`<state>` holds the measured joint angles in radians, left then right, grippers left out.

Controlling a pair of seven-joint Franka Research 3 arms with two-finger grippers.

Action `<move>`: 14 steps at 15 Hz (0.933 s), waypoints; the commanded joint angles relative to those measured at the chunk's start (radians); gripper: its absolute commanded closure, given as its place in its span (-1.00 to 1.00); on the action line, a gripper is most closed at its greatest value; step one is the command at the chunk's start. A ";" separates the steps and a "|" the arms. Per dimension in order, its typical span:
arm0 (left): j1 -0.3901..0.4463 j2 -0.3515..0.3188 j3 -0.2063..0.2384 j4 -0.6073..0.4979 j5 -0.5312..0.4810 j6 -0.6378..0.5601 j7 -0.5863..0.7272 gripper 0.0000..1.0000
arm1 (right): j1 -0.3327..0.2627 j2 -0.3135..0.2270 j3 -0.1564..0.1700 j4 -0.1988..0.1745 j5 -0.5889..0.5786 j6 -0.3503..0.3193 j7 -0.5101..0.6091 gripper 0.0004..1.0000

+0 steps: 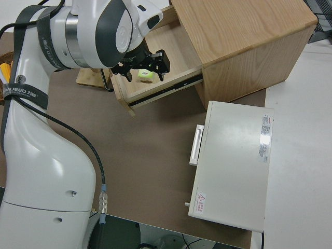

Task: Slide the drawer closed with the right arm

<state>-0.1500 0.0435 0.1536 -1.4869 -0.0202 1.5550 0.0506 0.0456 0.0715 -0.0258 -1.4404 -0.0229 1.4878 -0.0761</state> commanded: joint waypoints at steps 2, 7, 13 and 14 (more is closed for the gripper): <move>-0.017 0.013 0.017 0.020 0.012 0.000 0.008 -1.00 | -0.012 -0.007 0.006 0.000 -0.008 -0.018 -0.021 -0.89; -0.017 0.013 0.017 0.020 0.012 0.000 0.008 -0.99 | -0.015 -0.007 0.010 0.008 -0.008 -0.046 -0.024 1.00; -0.017 0.013 0.017 0.020 0.012 0.000 0.008 -1.00 | -0.010 -0.007 0.014 0.008 -0.008 -0.049 -0.027 1.00; -0.017 0.013 0.017 0.020 0.012 0.000 0.008 -1.00 | -0.009 -0.007 0.012 0.008 -0.008 -0.049 -0.025 1.00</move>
<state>-0.1500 0.0435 0.1536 -1.4869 -0.0202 1.5550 0.0507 0.0454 0.0710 -0.0242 -1.4369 -0.0229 1.4549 -0.0812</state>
